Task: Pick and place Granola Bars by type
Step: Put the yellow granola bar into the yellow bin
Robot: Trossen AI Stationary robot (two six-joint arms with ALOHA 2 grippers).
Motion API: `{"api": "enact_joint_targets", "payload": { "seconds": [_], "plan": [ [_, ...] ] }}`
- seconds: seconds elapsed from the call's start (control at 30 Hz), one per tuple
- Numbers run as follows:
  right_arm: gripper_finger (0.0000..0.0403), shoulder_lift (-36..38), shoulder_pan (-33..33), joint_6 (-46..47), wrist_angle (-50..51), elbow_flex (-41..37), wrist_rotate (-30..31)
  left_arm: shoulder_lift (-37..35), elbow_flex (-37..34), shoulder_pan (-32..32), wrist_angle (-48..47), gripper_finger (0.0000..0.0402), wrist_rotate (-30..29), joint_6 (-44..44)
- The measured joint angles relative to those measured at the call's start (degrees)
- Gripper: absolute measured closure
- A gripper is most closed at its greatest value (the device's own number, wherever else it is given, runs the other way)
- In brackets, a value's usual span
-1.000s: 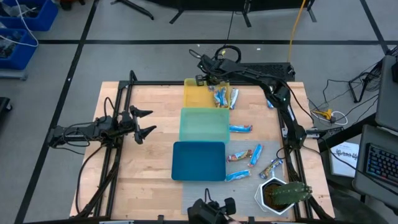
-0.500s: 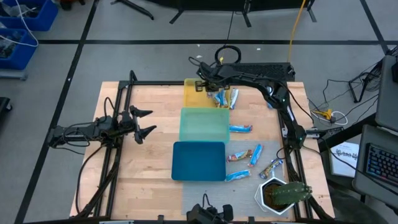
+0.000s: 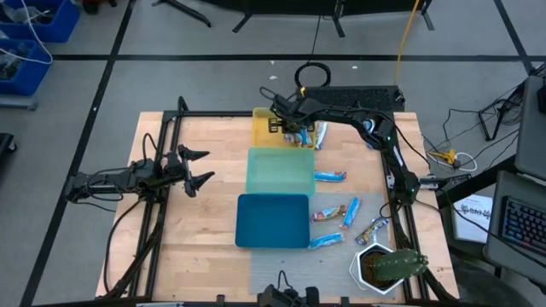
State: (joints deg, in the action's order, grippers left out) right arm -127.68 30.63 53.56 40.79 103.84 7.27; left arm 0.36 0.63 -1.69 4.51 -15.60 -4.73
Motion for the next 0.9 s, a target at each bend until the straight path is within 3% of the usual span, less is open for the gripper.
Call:
{"api": "enact_joint_targets", "payload": {
  "seconds": [0.53,0.9],
  "plan": [
    [0.0398,0.00,0.00,-0.01,-3.87,-2.02,0.20,0.00,0.02,0.02,0.00,0.0009,-1.55,0.00],
    [0.0326,0.00,0.00,-0.11,-3.44,-2.02,0.20,-0.01,0.02,0.02,0.00,0.0009,-1.53,0.00]
  ]
}}
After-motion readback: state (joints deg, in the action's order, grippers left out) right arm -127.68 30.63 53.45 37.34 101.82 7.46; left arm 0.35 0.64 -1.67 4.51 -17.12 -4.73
